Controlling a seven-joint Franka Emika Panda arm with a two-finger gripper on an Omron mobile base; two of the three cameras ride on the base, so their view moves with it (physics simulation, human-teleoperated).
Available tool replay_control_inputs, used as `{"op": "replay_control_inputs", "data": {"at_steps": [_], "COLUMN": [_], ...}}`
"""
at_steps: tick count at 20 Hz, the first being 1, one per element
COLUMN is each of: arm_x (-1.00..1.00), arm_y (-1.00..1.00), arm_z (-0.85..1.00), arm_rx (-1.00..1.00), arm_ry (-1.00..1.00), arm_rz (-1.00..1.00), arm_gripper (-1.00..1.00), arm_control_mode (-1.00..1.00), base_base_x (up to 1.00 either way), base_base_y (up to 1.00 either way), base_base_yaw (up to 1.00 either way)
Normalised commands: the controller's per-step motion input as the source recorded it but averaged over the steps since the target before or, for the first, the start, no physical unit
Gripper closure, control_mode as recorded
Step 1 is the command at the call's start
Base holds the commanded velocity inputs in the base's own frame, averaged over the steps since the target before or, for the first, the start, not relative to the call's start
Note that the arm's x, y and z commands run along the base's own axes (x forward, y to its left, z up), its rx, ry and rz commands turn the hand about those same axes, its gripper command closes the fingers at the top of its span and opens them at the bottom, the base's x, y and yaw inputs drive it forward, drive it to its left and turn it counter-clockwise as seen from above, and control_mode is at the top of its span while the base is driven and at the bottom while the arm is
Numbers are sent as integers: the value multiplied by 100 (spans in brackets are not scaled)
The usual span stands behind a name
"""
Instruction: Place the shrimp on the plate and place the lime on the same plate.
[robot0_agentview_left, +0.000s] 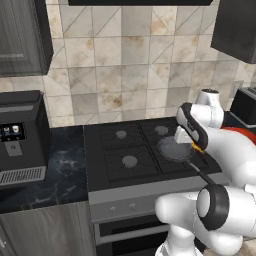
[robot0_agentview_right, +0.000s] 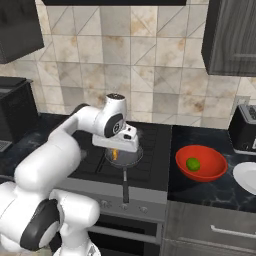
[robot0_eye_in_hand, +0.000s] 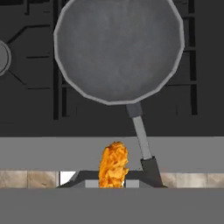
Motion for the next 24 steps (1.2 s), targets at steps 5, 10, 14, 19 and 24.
{"op": "replay_control_inputs", "data": {"at_steps": [5, 10, 14, 19, 24], "arm_x": [-46, 0, 0, 0, 0], "arm_y": [26, 36, 29, 34, 13], "arm_z": [15, 41, 44, 35, 24], "arm_rx": [0, 0, 0, 0, 0], "arm_ry": [0, 0, 2, 8, 8], "arm_rz": [-1, 0, 0, 0, 0], "arm_gripper": [100, 100, 100, 100, 100], "arm_control_mode": [-100, -100, -100, -100, -100], "base_base_x": [0, 0, 0, 0, 0], "base_base_y": [0, 0, 0, 0, 0], "base_base_yaw": [0, 0, 0, 0, 0]}}
